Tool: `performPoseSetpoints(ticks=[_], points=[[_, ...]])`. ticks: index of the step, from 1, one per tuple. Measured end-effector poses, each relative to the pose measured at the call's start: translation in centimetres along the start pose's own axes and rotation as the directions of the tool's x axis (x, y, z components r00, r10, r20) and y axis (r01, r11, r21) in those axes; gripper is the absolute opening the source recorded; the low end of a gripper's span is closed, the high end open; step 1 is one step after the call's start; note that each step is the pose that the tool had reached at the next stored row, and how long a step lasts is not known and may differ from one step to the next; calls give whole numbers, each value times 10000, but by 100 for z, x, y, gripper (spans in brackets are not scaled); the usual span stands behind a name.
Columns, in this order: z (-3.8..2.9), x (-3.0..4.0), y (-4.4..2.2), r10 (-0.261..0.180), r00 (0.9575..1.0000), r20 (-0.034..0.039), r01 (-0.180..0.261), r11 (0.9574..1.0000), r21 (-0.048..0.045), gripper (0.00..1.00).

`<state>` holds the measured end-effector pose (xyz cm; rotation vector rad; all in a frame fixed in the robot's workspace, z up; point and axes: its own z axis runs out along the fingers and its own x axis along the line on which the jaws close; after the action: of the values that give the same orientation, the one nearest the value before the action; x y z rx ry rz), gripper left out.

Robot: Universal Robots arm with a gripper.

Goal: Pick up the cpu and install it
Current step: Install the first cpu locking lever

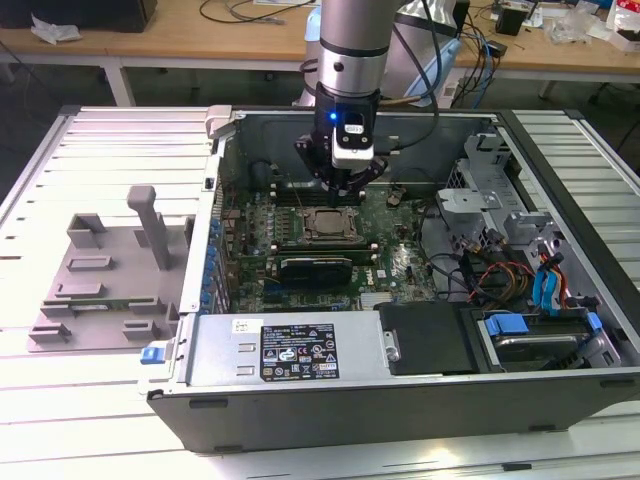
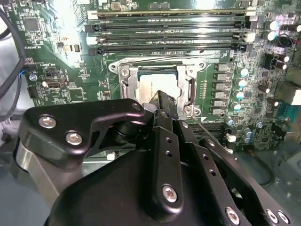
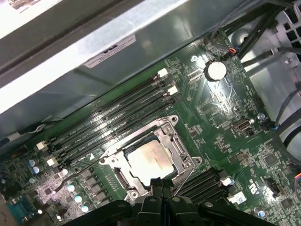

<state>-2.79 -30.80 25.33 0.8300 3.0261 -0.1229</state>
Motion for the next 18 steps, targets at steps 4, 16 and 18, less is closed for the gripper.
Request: performPoseSetpoints(ticks=[4,16,18], points=[[0,0,0,-511,9987,38,511,9987,-10,11],[0,0,0,-1928,9811,149,1929,9812,-28,11],[0,0,0,-2097,9776,162,2098,9777,-29,11]])
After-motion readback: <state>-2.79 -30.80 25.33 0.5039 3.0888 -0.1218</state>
